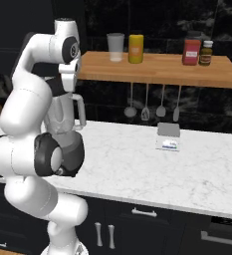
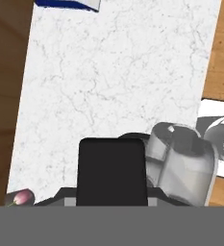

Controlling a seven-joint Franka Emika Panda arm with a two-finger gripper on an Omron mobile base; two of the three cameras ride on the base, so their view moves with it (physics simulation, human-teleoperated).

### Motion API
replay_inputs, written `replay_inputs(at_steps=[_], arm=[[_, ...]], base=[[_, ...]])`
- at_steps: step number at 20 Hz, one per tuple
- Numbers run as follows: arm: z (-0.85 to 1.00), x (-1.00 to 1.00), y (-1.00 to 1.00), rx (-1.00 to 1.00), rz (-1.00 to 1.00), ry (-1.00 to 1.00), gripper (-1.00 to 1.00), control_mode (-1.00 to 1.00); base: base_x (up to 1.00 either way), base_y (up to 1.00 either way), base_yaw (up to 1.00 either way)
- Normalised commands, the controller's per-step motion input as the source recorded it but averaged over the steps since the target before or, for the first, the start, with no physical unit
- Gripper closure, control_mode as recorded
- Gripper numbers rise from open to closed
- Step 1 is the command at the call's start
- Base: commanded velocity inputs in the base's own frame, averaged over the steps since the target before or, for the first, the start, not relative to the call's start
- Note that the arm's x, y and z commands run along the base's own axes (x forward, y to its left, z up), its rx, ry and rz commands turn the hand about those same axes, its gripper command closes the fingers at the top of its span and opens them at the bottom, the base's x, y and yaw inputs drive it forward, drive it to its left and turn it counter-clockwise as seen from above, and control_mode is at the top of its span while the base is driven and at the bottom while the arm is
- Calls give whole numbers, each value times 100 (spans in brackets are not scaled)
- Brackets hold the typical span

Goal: Close the lid blender by securely placing the lid on top.

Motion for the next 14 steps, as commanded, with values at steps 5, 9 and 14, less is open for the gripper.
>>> replay_inputs(at_steps=[5, 9, 14], arm=[[0, -43, 15, 0, 9, 0, 100, -100], [0, 0, 44, 0, 5, 0, 100, -100], [-7, 6, 27, -2, 0, 3, 100, -100]], base=[[0, 0, 0], [0, 0, 0], [0, 0, 0]])
